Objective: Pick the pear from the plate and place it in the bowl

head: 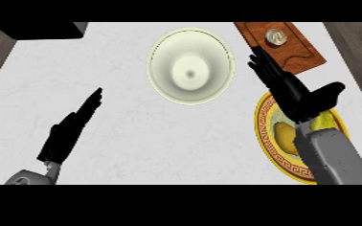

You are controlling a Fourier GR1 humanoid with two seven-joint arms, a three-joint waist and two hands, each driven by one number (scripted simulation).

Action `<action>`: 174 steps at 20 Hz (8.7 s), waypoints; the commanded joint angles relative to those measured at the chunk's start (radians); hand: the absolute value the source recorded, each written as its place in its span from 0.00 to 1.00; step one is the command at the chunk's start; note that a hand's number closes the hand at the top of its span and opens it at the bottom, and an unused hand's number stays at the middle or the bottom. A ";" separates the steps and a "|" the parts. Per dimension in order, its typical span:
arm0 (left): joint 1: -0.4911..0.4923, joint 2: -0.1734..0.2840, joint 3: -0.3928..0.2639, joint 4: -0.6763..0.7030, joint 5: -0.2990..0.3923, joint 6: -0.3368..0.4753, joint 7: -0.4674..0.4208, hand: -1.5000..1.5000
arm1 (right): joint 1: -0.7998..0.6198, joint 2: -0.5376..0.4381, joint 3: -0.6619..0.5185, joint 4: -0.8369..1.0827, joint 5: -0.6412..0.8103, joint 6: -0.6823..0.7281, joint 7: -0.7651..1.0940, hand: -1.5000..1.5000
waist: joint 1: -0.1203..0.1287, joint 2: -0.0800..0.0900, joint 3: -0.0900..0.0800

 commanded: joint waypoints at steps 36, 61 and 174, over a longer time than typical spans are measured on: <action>-0.167 -0.026 0.402 0.026 0.148 0.066 -0.125 0.50 | 1.053 -0.284 -0.660 -0.483 0.084 0.041 -0.179 0.00 | 0.007 -0.026 -0.005; -0.212 -0.161 0.437 0.037 0.020 0.032 -0.081 0.50 | 0.557 -0.100 -0.564 -0.054 0.423 0.114 -0.094 0.00 | 0.023 -0.027 -0.004; -0.218 -0.211 0.578 -0.055 -0.073 -0.087 0.008 0.50 | -0.743 0.142 -0.145 0.662 1.041 0.275 -0.199 1.00 | 0.034 -0.027 -0.004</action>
